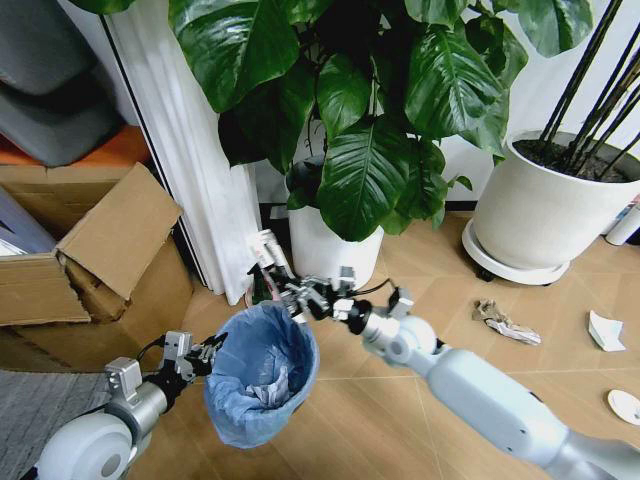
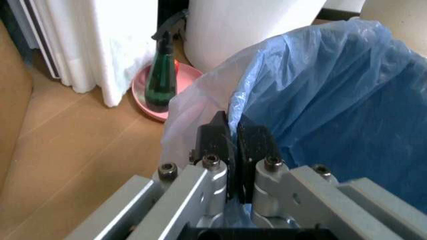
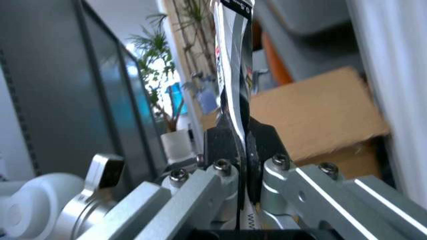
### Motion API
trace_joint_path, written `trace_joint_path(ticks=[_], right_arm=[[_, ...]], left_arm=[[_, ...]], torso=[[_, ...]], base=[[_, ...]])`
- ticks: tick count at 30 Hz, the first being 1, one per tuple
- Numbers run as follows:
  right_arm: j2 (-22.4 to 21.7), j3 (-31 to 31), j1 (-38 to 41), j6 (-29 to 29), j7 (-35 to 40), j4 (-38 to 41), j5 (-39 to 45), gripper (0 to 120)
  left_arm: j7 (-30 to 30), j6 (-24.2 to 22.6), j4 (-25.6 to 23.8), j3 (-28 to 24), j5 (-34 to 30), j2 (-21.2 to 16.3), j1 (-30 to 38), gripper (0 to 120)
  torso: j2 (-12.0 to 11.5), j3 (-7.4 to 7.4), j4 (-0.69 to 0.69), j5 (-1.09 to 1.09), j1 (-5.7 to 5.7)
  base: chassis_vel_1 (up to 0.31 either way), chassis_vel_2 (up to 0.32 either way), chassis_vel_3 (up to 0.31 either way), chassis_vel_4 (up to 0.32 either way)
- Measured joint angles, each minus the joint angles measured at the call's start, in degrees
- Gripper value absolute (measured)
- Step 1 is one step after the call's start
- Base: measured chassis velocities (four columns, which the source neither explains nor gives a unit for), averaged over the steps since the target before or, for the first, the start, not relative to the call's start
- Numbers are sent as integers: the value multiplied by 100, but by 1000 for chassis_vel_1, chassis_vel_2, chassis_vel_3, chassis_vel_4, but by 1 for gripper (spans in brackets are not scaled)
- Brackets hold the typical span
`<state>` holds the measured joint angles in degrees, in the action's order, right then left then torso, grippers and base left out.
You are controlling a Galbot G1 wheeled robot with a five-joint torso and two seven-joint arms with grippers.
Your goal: Pick up the trash bin and place the garbage on the floor into it.
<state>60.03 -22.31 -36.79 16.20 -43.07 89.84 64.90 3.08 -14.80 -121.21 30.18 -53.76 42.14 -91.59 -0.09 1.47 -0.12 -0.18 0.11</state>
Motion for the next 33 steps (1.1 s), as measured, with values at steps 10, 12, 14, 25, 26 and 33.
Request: trace_joint_path(ticks=[10, 12, 14, 25, 26, 33], right_arm=[[169, -642, 207, -32, 166, -216, -20, 0], [214, -749, 232, -27, 222, -303, -54, 5], [231, -766, 236, -28, 234, -348, -96, 12], [52, -776, 205, -48, 248, -263, -247, 51], [38, -761, 195, -49, 251, -238, -247, 54], [-14, -299, 51, -115, 427, -37, -243, 77]], left_arm=[[0, 1, -11, 15, -21, 76, -9, 0], [0, 0, -11, 29, -30, 97, -10, 0], [2, 1, -12, 69, -57, 107, -12, 0], [8, 1, -14, 142, -92, 95, -17, 0], [10, 0, -12, 141, -92, 96, -14, 0], [39, -8, -8, 192, -107, 118, -8, 0]], torso=[[0, -1, -1, -1, 0], [0, -1, -1, 0, 0], [0, -1, -1, 0, 0], [0, -1, -1, 0, 0], [0, -1, -1, 0, 0], [0, -1, 0, 1, 0]], base=[[0, 0, 0, 0], [0, 0, 0, 0], [0, 0, 0, 0], [0, 0, 0, 0], [0, 0, 0, 0], [0, 0, 0, 0]])
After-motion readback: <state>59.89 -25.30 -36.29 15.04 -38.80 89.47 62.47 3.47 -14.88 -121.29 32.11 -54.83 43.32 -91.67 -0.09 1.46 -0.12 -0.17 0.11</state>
